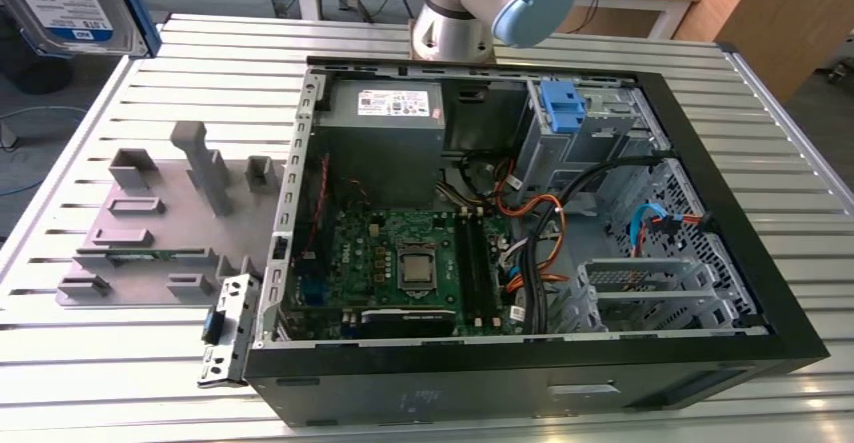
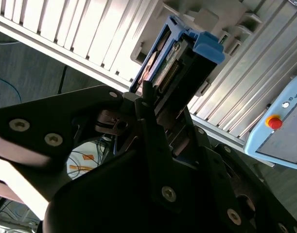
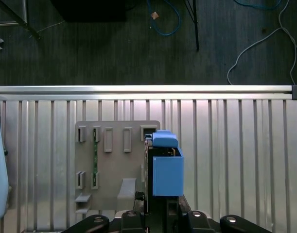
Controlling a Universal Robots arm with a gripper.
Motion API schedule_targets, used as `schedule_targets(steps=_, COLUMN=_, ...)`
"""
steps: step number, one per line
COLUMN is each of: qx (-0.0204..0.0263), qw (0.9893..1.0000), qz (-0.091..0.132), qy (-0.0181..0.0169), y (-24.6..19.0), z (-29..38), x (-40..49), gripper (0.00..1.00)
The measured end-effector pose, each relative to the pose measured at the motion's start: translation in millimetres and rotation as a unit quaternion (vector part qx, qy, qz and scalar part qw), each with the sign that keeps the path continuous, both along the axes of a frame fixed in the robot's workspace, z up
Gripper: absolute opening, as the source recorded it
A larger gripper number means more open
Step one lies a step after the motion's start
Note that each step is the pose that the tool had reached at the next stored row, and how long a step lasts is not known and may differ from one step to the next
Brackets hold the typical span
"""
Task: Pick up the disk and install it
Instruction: 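Pick up the disk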
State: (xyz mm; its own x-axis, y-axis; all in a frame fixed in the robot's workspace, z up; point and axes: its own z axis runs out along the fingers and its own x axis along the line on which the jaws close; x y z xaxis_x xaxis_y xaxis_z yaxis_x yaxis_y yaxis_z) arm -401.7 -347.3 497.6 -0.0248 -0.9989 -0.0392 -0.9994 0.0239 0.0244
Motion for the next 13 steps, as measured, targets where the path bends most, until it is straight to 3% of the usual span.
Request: schedule_targets(steps=13, qx=0.0, qw=1.0, qz=0.0, qy=0.0, y=0.0, z=2.1, x=0.0, gripper=0.35)
